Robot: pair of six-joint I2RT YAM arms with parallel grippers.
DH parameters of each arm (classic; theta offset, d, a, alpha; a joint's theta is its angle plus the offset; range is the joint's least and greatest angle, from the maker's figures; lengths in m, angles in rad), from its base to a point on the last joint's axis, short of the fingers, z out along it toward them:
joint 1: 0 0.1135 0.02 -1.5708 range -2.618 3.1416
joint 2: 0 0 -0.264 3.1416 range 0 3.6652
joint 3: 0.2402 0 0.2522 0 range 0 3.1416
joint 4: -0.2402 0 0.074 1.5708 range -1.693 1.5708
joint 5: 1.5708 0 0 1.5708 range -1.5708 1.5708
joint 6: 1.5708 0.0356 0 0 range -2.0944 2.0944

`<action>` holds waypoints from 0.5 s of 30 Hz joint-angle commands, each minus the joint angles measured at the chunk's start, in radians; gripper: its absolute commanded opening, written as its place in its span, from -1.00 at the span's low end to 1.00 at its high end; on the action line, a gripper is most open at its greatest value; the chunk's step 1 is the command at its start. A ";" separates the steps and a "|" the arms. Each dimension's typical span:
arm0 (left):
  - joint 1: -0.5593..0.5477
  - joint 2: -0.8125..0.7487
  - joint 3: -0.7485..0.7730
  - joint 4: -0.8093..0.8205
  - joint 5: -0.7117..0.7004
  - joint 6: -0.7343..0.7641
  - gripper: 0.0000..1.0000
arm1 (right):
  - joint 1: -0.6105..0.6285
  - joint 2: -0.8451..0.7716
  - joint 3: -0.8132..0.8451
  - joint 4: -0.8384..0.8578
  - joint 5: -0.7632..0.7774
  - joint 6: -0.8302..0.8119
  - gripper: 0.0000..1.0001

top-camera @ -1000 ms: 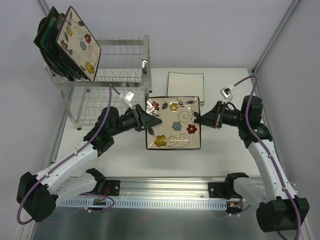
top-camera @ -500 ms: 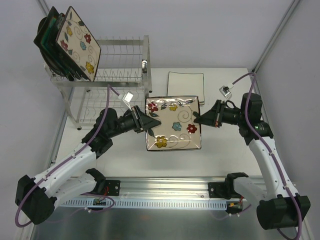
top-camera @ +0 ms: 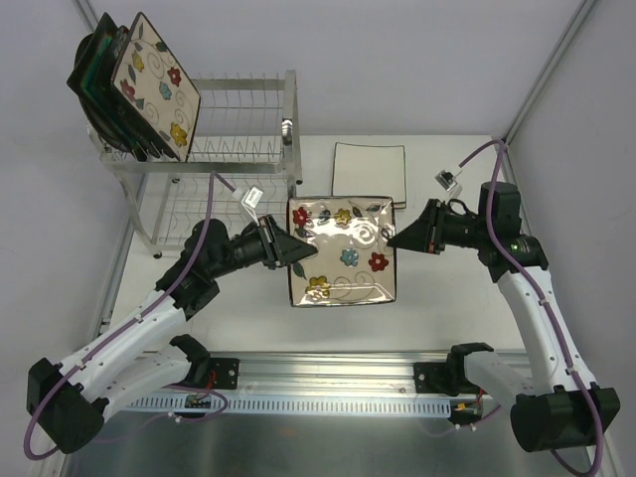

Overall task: Load the plates into the dish rack
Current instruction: Pass the plate from the right arm to the left

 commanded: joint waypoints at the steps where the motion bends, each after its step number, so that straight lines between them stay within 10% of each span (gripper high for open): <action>1: 0.001 -0.072 0.038 0.111 -0.014 0.079 -1.00 | -0.010 0.001 0.068 -0.032 0.040 -0.070 -0.47; 15: 0.003 -0.053 0.144 0.071 -0.003 0.240 -1.00 | -0.015 0.024 0.121 -0.197 0.262 -0.123 0.67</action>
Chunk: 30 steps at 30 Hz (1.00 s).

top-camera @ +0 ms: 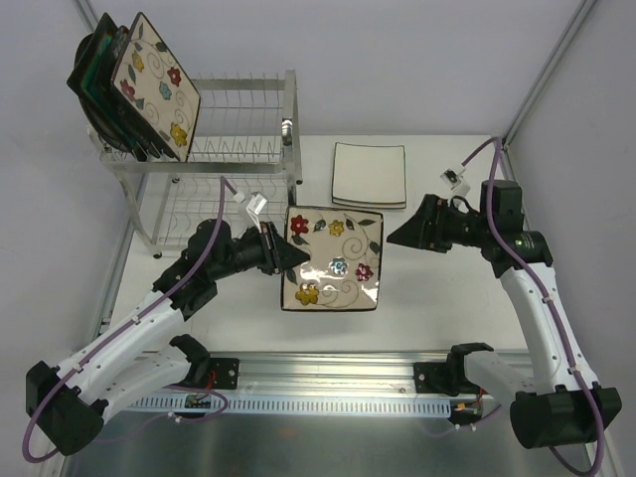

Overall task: Load the plates into the dish rack
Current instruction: Pass the plate from the right arm to the left, then insert the plate into the dish rack

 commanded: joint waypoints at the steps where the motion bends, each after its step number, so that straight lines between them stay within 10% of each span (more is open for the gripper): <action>1: 0.000 -0.017 0.143 0.245 0.067 0.033 -1.00 | -0.010 0.004 0.072 -0.075 0.115 -0.034 0.71; 13: 0.000 0.077 0.334 0.214 0.204 0.160 -1.00 | -0.177 -0.029 -0.008 -0.140 0.454 0.095 0.99; 30: 0.000 0.324 0.790 0.193 0.067 0.298 -1.00 | -0.229 0.027 -0.126 -0.063 0.347 0.133 0.99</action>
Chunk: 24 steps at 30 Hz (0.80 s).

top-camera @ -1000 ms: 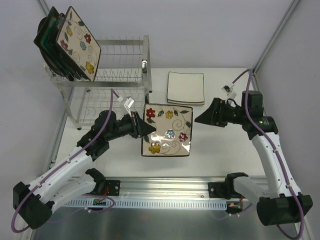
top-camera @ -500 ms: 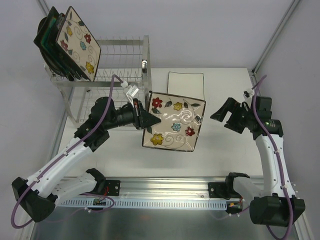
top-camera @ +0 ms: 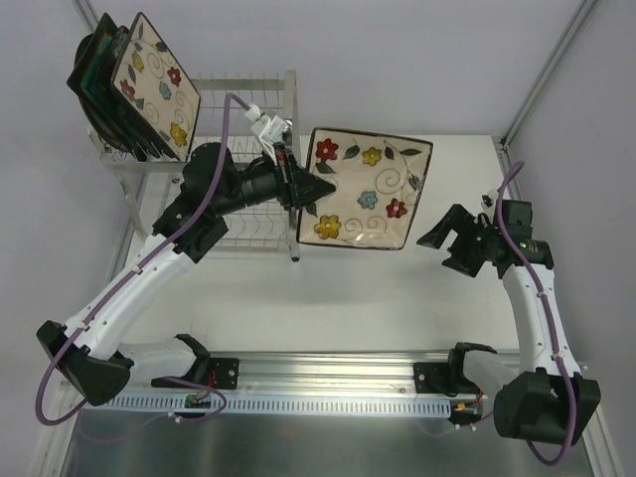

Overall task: Load the plates into the dish rack
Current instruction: Insert the plate into the dish rack

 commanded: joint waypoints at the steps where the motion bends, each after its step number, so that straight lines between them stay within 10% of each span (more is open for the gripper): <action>1: 0.001 -0.004 0.184 0.253 -0.071 0.034 -1.00 | -0.008 0.014 0.010 0.036 -0.051 0.017 0.99; 24: 0.139 0.158 0.539 0.392 -0.396 0.208 -1.00 | -0.007 0.034 0.021 0.058 -0.123 -0.017 0.99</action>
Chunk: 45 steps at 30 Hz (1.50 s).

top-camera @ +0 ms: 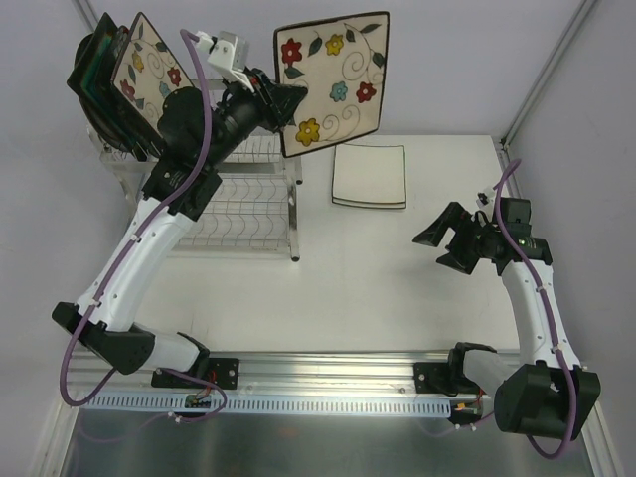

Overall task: Load the plates into the dish rack
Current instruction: Insert the plate into the dish rack

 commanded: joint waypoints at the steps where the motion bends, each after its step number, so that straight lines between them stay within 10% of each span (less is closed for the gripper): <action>1: 0.039 -0.050 0.128 0.370 -0.087 0.017 -1.00 | -0.006 0.000 0.021 0.025 -0.033 -0.014 0.99; 45: 0.255 -0.241 -0.230 0.919 -0.404 0.600 -1.00 | -0.006 0.088 0.062 0.035 -0.082 -0.016 0.99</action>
